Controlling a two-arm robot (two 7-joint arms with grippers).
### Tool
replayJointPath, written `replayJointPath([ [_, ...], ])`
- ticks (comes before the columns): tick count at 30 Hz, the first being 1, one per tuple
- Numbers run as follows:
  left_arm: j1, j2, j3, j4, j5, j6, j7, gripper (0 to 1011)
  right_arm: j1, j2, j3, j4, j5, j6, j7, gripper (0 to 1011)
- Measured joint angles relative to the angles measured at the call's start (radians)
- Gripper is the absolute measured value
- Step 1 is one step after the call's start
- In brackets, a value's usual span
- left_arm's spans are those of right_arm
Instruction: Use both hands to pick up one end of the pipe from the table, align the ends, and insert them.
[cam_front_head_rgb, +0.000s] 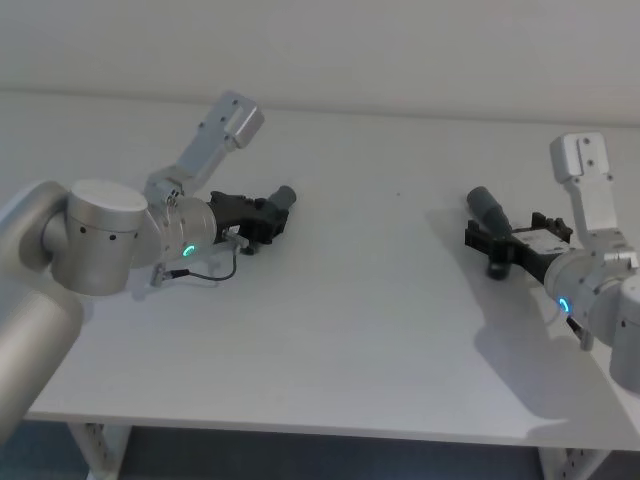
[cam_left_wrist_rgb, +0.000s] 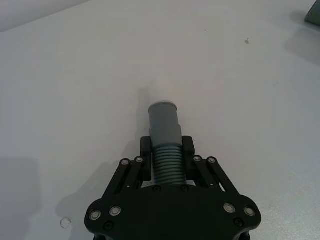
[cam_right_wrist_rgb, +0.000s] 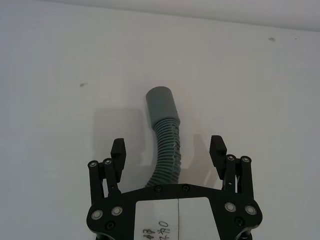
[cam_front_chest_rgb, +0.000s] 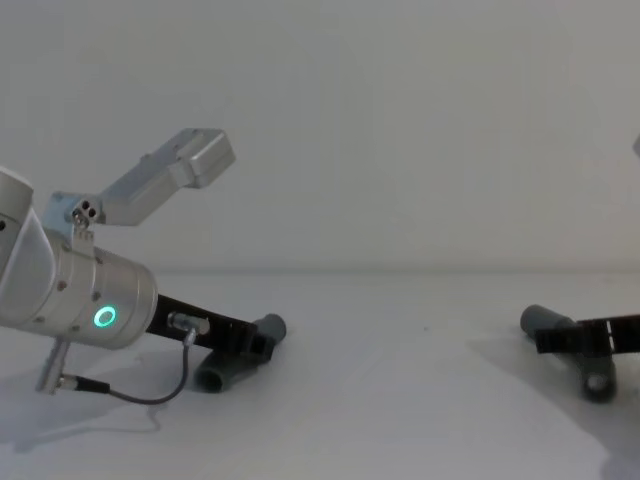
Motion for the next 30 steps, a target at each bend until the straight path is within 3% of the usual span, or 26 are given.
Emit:
replayJointPath([
  [21,0.0,0.0,0.0,0.0,0.0,0.0,0.0,347,0.045,-0.028,-0.008,0.074,-0.039,0.003,-0.019,1001],
  [24,0.0,0.0,0.0,0.0,0.0,0.0,0.0,347,0.046,-0.029,-0.008,0.076,-0.041,0.004,-0.019,963],
  [30,0.0,0.0,0.0,0.0,0.0,0.0,0.0,347,0.049,-0.032,-0.007,0.082,-0.045,0.005,-0.021,795],
])
